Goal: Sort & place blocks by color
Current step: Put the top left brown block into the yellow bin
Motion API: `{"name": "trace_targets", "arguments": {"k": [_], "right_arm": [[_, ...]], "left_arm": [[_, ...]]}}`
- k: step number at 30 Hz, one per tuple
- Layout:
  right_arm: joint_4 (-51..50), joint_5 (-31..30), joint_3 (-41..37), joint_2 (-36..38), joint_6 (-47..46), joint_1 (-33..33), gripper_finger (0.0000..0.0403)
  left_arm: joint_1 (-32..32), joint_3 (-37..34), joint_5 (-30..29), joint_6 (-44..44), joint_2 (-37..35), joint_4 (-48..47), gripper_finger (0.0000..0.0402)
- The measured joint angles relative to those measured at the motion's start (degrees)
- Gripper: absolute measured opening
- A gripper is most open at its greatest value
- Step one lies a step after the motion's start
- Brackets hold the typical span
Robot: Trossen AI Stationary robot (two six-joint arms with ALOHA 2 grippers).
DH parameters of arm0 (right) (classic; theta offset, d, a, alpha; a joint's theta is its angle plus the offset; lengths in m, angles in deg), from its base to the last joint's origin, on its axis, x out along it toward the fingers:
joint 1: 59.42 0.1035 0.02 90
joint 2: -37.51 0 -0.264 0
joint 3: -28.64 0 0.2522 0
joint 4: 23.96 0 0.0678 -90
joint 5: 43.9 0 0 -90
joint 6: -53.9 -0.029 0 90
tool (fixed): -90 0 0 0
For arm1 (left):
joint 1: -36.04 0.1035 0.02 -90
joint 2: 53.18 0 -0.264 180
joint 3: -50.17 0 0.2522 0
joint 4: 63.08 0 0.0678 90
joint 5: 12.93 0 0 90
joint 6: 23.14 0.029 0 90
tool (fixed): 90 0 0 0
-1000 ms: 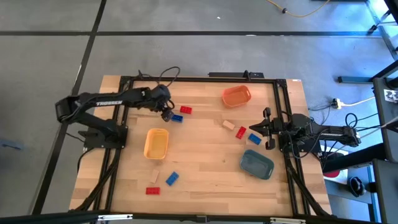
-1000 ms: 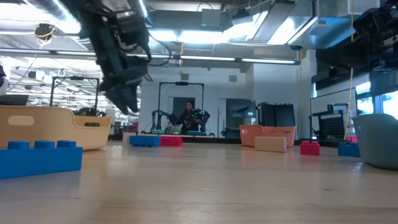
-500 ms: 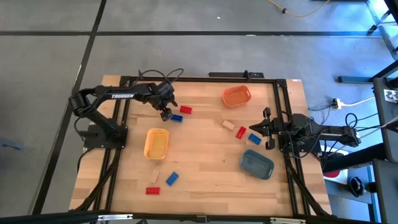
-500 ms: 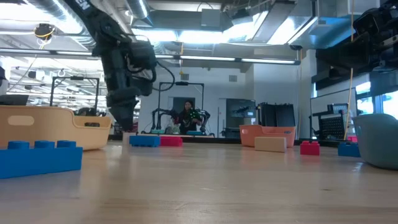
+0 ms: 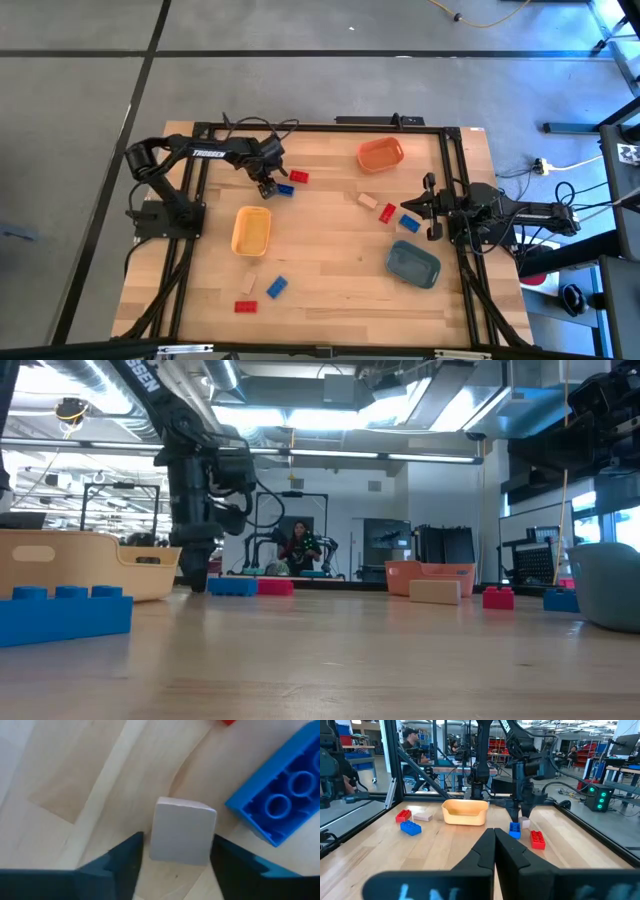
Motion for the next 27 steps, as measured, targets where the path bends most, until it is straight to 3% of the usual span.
{"name": "trace_targets", "arguments": {"k": [6,8,16,21,27], "right_arm": [[0.0,0.0,0.0,0.0,0.0,0.0,0.0007],[0.0,0.0,0.0,0.0,0.0,0.0,0.0007],[0.0,0.0,0.0,0.0,0.0,0.0,0.0007],[0.0,0.0,0.0,0.0,0.0,0.0,0.0007],[0.0,0.0,0.0,0.0,0.0,0.0,0.0007]], "left_arm": [[-0.3,-0.1,1.0,-5.7,-1.8,-2.3,0.0042],[-0.3,-0.1,1.3,-7.2,-3.8,-2.9,0.0011],[1.0,0.0,2.3,-14.1,-18.6,-4.8,0.0001],[-0.6,4.1,4.3,-28.3,-27.6,-0.7,0.0],[-6.8,15.0,-0.6,-33.1,-24.8,5.1,0.0]]}}
